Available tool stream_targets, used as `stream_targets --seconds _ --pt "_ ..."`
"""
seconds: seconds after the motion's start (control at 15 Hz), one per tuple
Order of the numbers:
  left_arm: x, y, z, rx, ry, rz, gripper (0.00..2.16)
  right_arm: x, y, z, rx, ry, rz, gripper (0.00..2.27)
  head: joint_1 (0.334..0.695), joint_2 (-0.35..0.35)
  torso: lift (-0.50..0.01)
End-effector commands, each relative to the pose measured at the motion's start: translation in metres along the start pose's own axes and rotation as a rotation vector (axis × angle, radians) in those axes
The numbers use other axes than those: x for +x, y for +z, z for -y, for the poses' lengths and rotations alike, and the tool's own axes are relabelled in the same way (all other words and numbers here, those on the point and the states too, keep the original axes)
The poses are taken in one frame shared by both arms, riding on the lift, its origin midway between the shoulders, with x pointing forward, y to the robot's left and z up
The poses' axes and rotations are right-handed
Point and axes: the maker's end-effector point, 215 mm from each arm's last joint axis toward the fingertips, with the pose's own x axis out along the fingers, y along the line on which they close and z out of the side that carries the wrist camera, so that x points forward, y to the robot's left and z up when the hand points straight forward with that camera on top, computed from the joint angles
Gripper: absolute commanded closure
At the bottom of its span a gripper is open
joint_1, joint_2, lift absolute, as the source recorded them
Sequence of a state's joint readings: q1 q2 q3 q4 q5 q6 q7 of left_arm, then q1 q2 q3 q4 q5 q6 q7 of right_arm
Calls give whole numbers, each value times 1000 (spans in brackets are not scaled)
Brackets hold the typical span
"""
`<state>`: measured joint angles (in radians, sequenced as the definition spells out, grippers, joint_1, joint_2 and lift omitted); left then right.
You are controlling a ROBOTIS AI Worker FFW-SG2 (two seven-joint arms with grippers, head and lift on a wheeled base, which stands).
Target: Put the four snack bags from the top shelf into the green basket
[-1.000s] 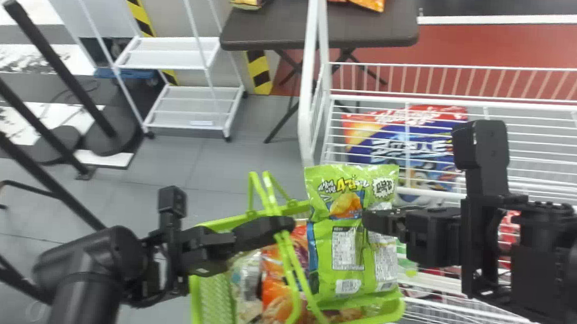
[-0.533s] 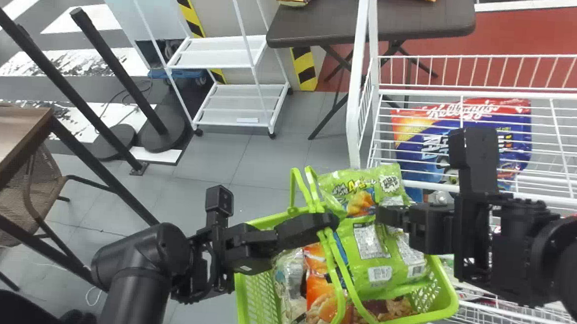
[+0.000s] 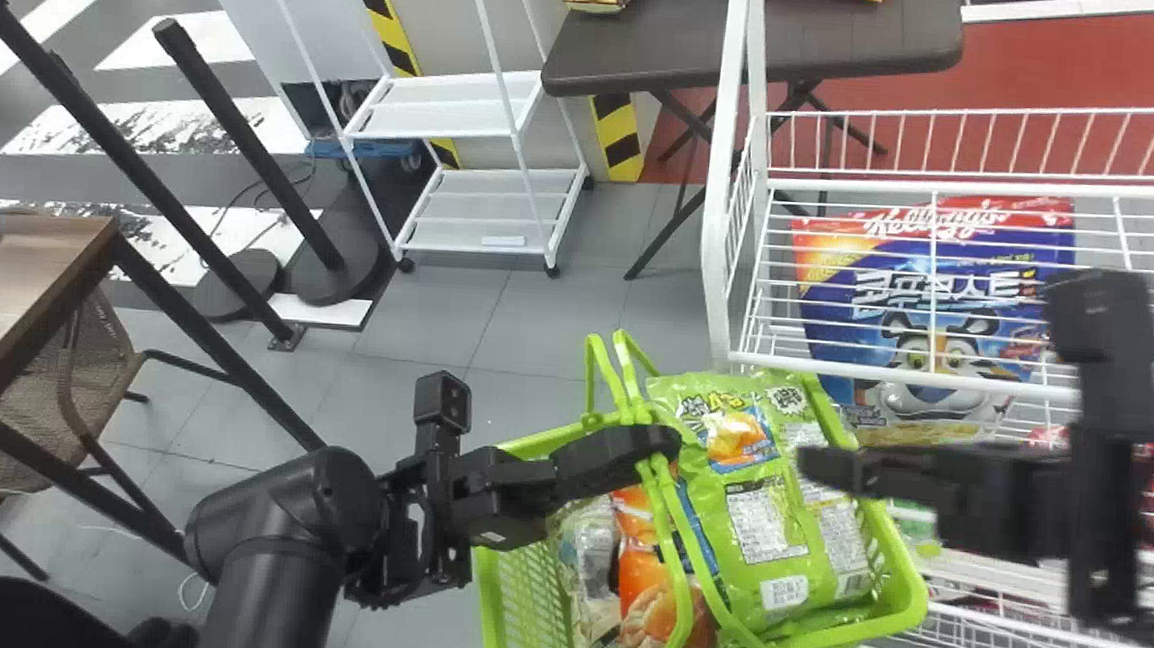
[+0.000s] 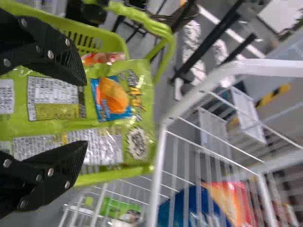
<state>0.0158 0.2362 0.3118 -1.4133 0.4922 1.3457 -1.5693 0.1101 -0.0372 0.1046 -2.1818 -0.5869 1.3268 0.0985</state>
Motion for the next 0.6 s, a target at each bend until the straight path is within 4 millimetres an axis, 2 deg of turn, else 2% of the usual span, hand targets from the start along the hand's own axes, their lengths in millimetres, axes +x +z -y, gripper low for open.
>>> stream_targets --seconds 0.0,0.07,0.13,0.2,0.27,0.33,0.53 --pt "1 -6 4 -12 -16 -6 2148 -50 38 67 -33 -206 177 43 695 288 0" --pt "1 -9 3 -15 -16 -10 2148 -77 51 99 -60 -319 250 43 695 255 0" --pt "2 -9 4 -12 -16 -14 2148 -108 67 130 -92 -424 351 43 695 163 0" --pt "2 -10 4 -13 -16 -16 2148 -134 80 148 -123 -488 438 43 695 118 0" --pt "3 -11 4 -18 -18 -19 2148 -157 82 164 -141 -540 503 43 695 72 0" --pt "4 -12 4 -28 -18 -20 2148 -174 81 170 -163 -568 571 43 695 -21 0" --pt "12 -26 5 -62 -25 -49 2148 -201 65 186 -209 -637 695 43 695 -106 0"
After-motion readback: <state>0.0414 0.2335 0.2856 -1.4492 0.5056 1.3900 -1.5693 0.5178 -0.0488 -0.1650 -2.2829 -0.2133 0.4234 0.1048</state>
